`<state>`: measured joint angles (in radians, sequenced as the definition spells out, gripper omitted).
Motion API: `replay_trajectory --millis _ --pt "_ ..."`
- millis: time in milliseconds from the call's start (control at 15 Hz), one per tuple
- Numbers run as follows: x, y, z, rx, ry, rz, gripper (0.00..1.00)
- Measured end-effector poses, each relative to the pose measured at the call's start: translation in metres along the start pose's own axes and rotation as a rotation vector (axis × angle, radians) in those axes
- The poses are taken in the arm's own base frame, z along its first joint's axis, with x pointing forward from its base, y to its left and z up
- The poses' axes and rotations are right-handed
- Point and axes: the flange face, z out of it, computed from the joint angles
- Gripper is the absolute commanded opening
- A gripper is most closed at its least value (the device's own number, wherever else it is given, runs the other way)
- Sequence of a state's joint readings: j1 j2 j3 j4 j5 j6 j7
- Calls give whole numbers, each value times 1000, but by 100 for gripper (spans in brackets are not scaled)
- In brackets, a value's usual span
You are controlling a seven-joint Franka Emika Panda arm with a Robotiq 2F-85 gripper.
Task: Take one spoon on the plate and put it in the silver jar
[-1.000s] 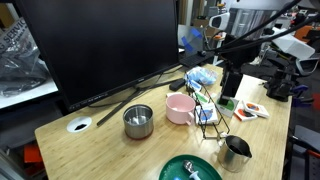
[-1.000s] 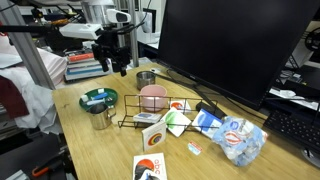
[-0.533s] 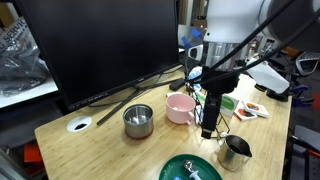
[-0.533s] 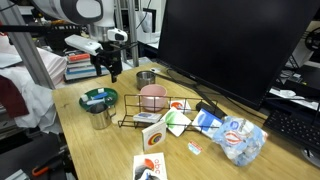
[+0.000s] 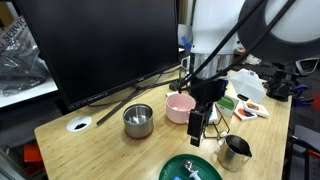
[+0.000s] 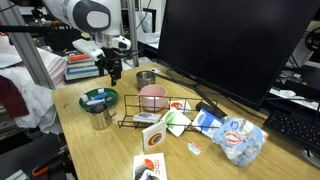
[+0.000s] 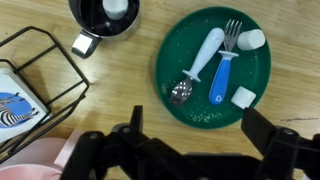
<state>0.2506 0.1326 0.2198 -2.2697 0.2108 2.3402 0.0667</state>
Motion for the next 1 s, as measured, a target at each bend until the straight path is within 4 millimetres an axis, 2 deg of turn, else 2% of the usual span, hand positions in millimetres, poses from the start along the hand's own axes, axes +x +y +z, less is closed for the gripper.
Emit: replay_trajectory --millis 267,467,733,1000 --pt "-1 1 7 -1 -14 39 100" --pt "-3 -1 28 2 -32 96 100" --pt "-4 -14 52 14 -45 136 100" --pt "-3 -13 51 14 -43 139 100"
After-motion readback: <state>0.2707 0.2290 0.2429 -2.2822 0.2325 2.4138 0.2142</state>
